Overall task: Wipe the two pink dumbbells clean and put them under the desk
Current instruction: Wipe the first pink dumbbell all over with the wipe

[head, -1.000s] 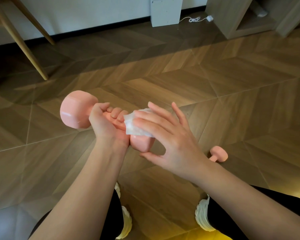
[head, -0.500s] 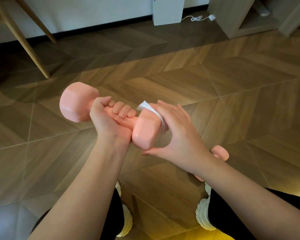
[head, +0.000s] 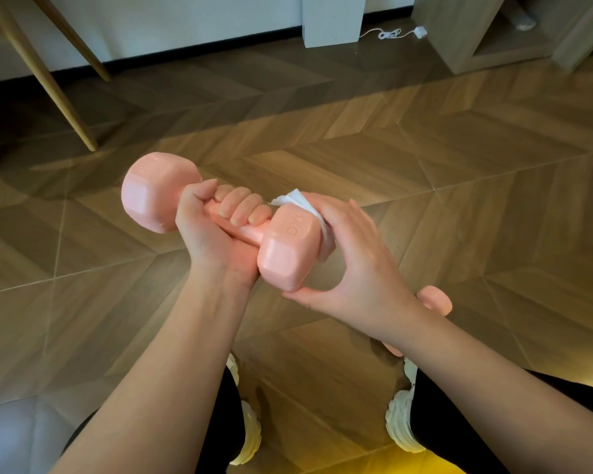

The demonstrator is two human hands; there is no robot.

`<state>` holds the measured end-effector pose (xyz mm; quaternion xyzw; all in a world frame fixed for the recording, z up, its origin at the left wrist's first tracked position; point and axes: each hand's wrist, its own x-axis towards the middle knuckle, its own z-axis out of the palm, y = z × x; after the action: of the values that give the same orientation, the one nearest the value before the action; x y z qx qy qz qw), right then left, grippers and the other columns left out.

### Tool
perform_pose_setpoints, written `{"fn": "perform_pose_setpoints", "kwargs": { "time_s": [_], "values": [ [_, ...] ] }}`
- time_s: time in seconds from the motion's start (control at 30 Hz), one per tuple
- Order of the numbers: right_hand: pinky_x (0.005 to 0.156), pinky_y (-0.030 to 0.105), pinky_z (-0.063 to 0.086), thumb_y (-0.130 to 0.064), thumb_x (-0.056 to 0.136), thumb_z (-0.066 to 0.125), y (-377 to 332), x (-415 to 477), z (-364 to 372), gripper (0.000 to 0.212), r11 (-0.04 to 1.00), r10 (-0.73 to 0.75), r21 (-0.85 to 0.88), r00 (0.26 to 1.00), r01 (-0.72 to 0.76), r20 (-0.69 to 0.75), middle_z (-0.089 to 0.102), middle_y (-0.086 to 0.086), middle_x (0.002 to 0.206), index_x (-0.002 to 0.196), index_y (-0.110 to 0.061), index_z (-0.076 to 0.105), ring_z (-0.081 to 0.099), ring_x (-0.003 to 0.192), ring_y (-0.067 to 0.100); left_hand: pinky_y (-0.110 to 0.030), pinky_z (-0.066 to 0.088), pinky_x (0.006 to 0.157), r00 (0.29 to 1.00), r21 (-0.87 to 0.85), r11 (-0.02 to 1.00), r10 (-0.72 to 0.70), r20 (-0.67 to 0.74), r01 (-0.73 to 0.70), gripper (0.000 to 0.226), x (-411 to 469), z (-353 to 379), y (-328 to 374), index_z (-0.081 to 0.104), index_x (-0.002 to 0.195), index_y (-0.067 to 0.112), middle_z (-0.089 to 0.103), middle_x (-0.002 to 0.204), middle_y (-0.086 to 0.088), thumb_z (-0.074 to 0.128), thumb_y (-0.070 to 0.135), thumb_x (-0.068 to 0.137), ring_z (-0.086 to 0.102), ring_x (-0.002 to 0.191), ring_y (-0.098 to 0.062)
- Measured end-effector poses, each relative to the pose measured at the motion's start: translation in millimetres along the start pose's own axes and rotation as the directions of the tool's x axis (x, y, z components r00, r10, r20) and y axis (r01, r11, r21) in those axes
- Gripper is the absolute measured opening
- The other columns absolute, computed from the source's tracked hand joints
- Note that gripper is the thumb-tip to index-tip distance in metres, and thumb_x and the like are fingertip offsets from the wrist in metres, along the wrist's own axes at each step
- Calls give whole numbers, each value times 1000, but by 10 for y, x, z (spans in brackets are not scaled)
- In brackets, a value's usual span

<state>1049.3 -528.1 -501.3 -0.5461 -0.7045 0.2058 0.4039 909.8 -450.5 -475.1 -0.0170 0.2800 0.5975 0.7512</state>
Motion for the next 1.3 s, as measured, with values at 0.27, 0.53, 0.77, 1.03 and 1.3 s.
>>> {"fn": "perform_pose_setpoints", "kwargs": {
  "time_s": [0.27, 0.53, 0.77, 1.03, 1.3],
  "values": [
    [114, 60, 24, -28, 75, 81, 127, 7, 2, 64, 904, -313, -295, 949, 309, 32, 56, 3, 140, 131, -15, 52, 47, 136, 21, -18, 37, 46, 981, 89, 995, -30, -191, 48, 42, 29, 0, -43, 35, 57, 17, 32, 48, 5, 56, 18, 93, 34, 39, -9],
    [119, 45, 19, -38, 60, 88, 138, 15, 2, 88, 993, -51, -108, 999, 49, -14, 54, -7, 130, 132, -22, 40, 43, 131, 11, -21, 25, 41, 995, 29, 995, -101, 20, 100, 43, -22, 31, 38, 33, 47, 20, 25, 41, 9, 43, 20, 89, 23, 35, -8],
    [115, 55, 27, -27, 74, 86, 75, 8, 12, 82, 924, -307, -240, 952, 296, -9, 44, -1, 146, 138, -15, 37, 38, 142, 20, -19, 29, 34, 993, -8, 996, -82, 88, 83, 35, -53, 43, 42, 33, 46, 18, 25, 36, 8, 44, 16, 80, 25, 28, -8],
    [113, 35, 30, -49, 67, 83, 88, 43, -112, 81, 998, -55, -28, 983, 61, 175, 51, -16, 129, 134, -25, 44, 45, 128, 5, -20, 23, 40, 992, 197, 973, -126, 10, 122, 33, -51, 68, 68, 31, 54, 21, 21, 40, 9, 40, 18, 86, 20, 33, -9],
    [96, 47, 46, -37, 74, 81, 152, -71, -135, 57, 991, -131, 46, 971, 125, 200, 62, -3, 123, 124, -20, 59, 54, 122, 16, -20, 27, 39, 989, 515, 844, -128, -79, 150, 29, -76, -5, 42, 31, 61, 21, 23, 42, 6, 44, 17, 86, 23, 34, -11]
  ]
}}
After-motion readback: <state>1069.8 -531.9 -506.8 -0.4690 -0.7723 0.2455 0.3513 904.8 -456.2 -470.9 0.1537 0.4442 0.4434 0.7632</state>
